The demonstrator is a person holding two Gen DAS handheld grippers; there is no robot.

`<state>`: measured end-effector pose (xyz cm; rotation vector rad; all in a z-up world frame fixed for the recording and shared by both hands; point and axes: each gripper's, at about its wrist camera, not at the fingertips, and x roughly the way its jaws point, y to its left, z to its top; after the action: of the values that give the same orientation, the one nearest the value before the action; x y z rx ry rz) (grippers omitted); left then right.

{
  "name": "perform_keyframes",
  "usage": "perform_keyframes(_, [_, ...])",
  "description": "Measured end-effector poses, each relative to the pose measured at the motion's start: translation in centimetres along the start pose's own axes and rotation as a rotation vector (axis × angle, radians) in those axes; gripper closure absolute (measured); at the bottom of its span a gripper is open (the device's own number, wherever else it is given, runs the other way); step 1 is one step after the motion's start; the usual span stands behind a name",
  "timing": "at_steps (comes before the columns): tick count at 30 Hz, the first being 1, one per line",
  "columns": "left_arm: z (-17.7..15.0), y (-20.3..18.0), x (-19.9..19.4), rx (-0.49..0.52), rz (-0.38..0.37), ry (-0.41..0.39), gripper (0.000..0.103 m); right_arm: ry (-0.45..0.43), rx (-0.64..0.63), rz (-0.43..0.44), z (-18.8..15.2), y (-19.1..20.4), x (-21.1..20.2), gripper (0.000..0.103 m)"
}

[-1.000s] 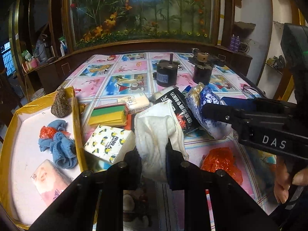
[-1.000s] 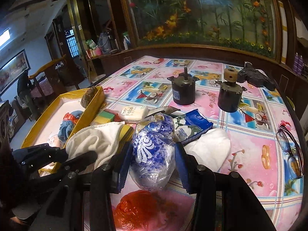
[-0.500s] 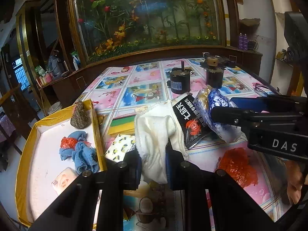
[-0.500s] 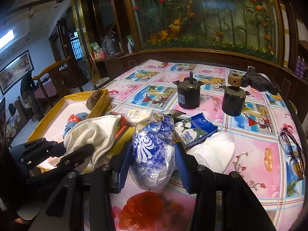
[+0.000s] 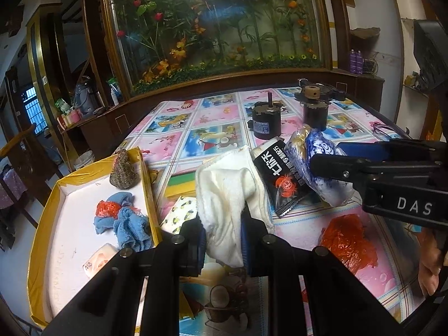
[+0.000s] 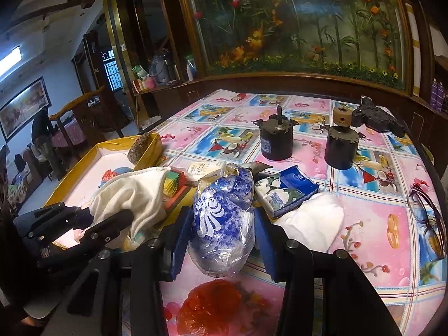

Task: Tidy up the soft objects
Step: 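Carry the blue-white bag with the right tool while the left tool carries the white cloth to the tray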

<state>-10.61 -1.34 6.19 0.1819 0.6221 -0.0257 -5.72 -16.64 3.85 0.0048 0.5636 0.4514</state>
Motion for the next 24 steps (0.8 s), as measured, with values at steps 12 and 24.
perform_keyframes(12, [0.5, 1.1, -0.8, -0.023, -0.003, -0.021, 0.084, 0.001, 0.016, -0.028, 0.0, 0.2, 0.0, 0.054])
perform_keyframes(24, [0.6, 3.4, -1.7, -0.068, 0.005, -0.049, 0.084, 0.000, -0.016, -0.017, 0.8, 2.8, 0.3, 0.054])
